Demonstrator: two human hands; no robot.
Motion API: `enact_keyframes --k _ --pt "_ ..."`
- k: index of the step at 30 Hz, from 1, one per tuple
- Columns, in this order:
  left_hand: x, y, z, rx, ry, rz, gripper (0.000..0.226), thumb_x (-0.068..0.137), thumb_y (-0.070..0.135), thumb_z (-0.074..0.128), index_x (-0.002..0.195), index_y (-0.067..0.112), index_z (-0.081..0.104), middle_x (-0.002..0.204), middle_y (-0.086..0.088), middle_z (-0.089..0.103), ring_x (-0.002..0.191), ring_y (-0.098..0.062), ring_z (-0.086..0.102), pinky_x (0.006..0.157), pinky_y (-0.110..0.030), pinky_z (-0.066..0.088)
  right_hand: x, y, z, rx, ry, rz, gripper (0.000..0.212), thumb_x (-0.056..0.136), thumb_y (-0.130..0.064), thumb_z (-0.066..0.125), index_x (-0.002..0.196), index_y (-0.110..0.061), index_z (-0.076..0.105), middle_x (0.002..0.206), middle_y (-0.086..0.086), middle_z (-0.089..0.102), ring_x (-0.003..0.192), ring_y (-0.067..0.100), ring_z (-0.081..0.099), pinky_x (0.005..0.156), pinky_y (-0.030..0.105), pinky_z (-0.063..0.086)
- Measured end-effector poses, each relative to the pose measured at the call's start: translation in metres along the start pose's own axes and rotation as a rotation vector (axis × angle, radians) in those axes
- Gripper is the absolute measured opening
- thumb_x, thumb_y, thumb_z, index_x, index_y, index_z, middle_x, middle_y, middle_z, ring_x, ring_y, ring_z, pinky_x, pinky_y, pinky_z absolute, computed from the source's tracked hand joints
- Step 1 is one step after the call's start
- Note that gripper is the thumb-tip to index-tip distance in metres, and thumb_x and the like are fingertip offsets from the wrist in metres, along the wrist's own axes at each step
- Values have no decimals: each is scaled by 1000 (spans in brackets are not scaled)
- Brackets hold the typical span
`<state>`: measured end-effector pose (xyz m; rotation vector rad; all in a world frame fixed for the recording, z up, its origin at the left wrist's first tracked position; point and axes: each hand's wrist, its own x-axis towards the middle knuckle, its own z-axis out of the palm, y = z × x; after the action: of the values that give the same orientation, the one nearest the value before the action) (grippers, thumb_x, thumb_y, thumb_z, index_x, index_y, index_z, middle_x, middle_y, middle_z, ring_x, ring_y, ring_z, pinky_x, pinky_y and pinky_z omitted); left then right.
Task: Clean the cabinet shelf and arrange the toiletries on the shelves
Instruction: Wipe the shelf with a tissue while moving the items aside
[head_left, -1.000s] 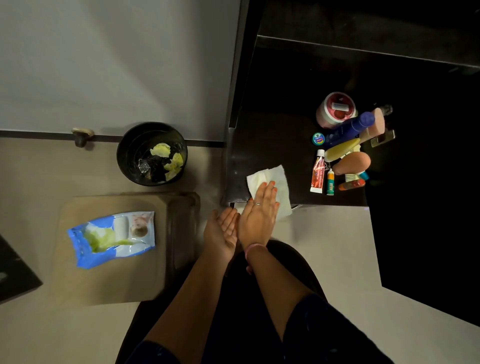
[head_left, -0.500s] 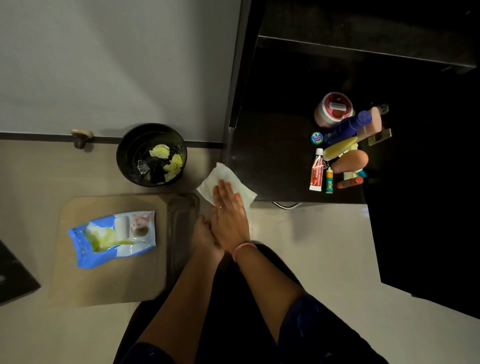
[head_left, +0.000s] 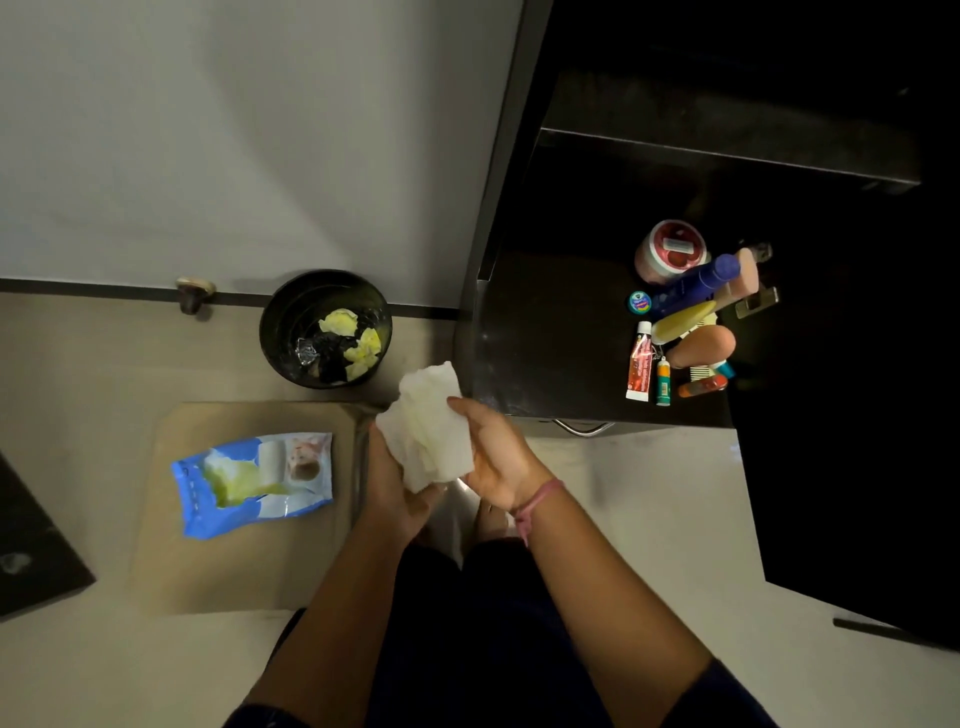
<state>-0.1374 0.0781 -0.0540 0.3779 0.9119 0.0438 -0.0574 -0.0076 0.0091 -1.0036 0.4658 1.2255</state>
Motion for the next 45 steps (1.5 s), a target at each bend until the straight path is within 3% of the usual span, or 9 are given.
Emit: enact_keyframes --k 2,3,5,10,16,25,31,36,45 --pt "-13 9 -5 -33 -178 132 88 85 73 23 135 6 48 138 -18 50 133 -29 42 117 -40 20 -1 -6 0 -19 -19 46 27 95 -25 45 110 -6 59 102 13 66 91 26 64 81 37 54" --pt "-14 18 -2 -64 -219 98 81 88 68 19 124 8 60 129 -16 59 123 -30 53 109 -39 34 -1 -8 2 -59 -13 52 28 94 -25 46 111 -6 59 102 14 66 90 27 64 75 36 57" --pt "-22 30 -2 -219 -224 -99 73 86 68 30 91 12 76 98 -8 73 91 -25 70 81 -39 57 -1 -11 6 -177 41 42 23 94 -25 50 107 -9 61 100 13 66 87 27 65 69 35 58" --pt "-28 46 -4 -116 -142 -58 77 82 61 51 137 8 46 138 -18 47 127 -34 46 111 -51 31 -1 -13 21 -386 108 -14 19 94 -23 51 109 -18 62 94 5 67 83 21 65 68 31 55" --pt "-36 69 -13 29 -155 10 70 80 39 59 138 4 42 130 -22 52 117 -35 51 99 -50 41 10 -8 46 -512 54 -17 16 92 -15 52 103 -21 60 94 5 65 85 21 63 65 27 55" --pt "-13 96 -42 17 83 53 39 99 26 41 131 4 44 111 -18 61 92 -30 61 62 -40 60 54 0 69 -881 63 44 37 89 -8 53 125 -16 54 115 7 61 105 28 61 94 40 52" --pt "13 127 -37 66 133 77 52 82 28 61 125 3 47 109 -19 61 81 -29 66 49 -35 58 99 -13 82 -980 123 -13 33 89 3 53 121 -3 57 105 6 58 92 19 57 81 30 52" --pt "67 159 -40 193 275 95 37 98 12 43 134 3 40 125 -20 54 95 -34 61 52 -33 56 157 -27 91 -1033 192 -47 29 85 5 54 113 -1 61 101 7 60 92 19 57 85 32 50" --pt "154 217 -51 313 417 186 46 98 13 43 143 17 35 138 -10 46 124 -33 47 88 -44 46 260 -49 108 -1207 288 -182 53 83 -1 61 134 -10 49 127 11 60 119 25 55 106 35 42"
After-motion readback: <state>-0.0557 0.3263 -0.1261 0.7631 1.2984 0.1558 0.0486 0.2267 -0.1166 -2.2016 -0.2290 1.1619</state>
